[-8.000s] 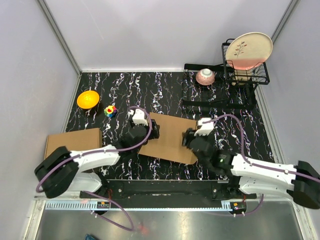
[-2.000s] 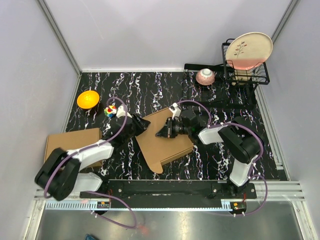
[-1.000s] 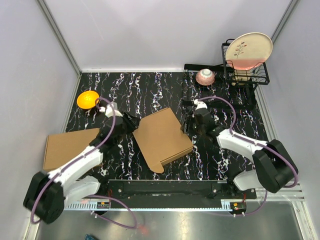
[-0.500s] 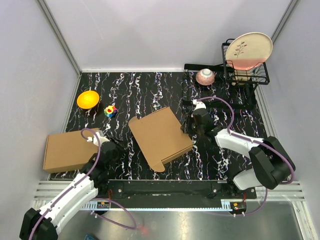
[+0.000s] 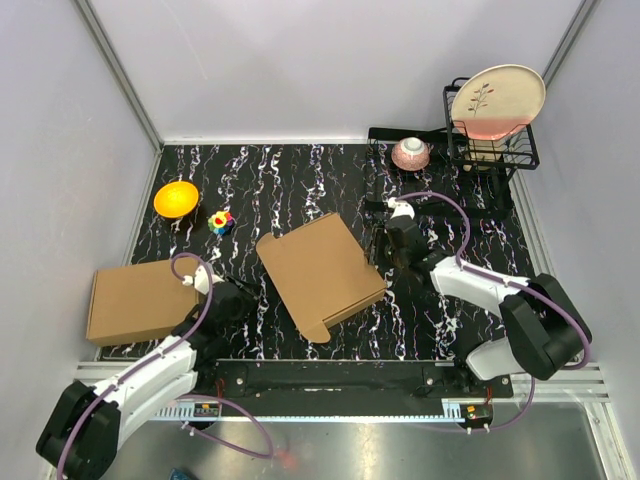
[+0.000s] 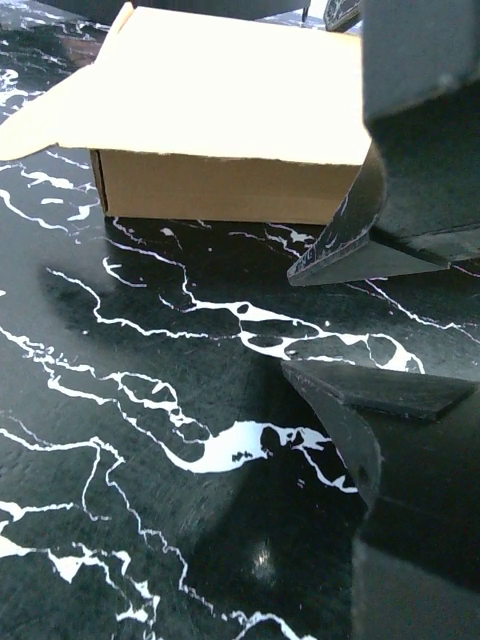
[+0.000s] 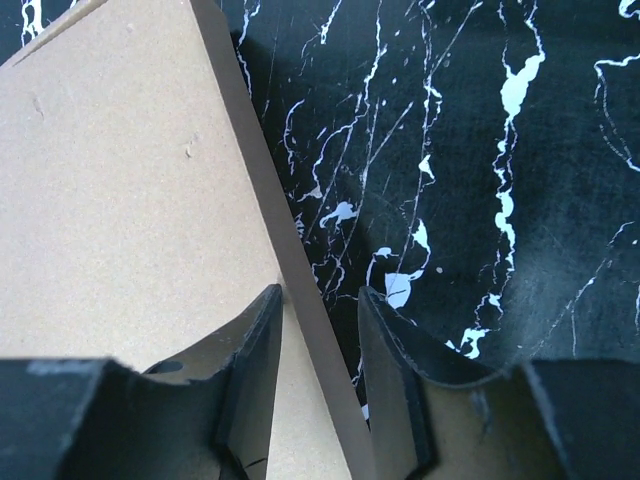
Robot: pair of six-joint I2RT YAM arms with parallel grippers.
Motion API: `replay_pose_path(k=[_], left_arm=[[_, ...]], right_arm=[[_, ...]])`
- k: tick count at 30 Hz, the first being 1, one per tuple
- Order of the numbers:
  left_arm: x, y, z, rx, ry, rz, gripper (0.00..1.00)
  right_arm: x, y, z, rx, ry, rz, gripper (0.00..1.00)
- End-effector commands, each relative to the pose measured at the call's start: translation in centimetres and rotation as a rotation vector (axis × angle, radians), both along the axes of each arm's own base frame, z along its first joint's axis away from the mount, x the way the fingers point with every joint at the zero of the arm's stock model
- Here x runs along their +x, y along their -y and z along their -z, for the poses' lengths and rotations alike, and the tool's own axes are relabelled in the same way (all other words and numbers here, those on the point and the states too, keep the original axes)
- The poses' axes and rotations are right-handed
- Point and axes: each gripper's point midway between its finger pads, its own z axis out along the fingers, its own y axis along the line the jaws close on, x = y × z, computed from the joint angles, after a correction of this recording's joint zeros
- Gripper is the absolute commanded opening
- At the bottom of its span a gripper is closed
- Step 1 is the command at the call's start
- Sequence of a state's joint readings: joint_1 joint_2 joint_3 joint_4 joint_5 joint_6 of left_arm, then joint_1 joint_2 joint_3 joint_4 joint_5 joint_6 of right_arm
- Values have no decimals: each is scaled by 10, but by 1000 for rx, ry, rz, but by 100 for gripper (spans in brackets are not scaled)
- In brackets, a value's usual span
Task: Fold the paper box
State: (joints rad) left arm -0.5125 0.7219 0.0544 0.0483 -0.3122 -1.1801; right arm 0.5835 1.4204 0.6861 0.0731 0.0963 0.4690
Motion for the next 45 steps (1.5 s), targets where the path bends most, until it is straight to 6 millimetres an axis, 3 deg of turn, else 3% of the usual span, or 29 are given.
replay_pose_path(k=[1,7,10,15,17,19,23,24,26,29,30,32,33,35,36,37,39,44,45], left_arm=[[-2,1,4,-29,20,0,41],[-4,-2,4,-23,24,-2,41],[-3,-3,0,-17,32,-3,41],[11,-1,-51,-68,222,-10,41],[15,-5,-72,-93,293,-31,41],[16,-4,-83,-109,330,-32,41],[16,12,-83,-129,323,49,42],[16,18,-84,-135,322,77,42],[16,34,-86,-148,315,157,42],[20,55,-101,-184,339,250,42],[25,62,-119,-208,381,274,42],[26,75,-122,-214,371,328,42],[30,82,-139,-229,404,345,43],[29,97,-141,-235,380,399,43],[33,104,-158,-251,412,418,43],[31,112,-158,-255,402,443,43],[33,120,-176,-269,436,458,43],[37,122,-214,-234,504,461,43],[37,116,-209,-198,475,440,43]], right_arm=[[13,2,-19,-30,47,23,41],[17,-5,-12,-31,24,4,38],[17,-5,-21,-1,55,11,38],[6,-24,-52,143,117,-70,37],[-4,-46,-71,262,148,-176,36],[-20,-68,-73,368,110,-294,36],[-35,-87,-44,403,-11,-373,34],[-39,-86,-28,398,-53,-365,34],[-43,-88,-20,412,-71,-376,34],[-50,-85,-1,416,-115,-365,34],[-54,-83,6,413,-129,-360,34],[-58,-80,15,406,-146,-350,34],[-59,-79,17,403,-148,-344,34],[-61,-77,21,396,-154,-337,34],[-62,-75,24,386,-157,-333,34],[-62,-74,25,382,-159,-325,34],[-65,-71,30,366,-166,-319,34],[-65,-66,36,333,-170,-302,34],[-65,-65,37,329,-174,-296,34]])
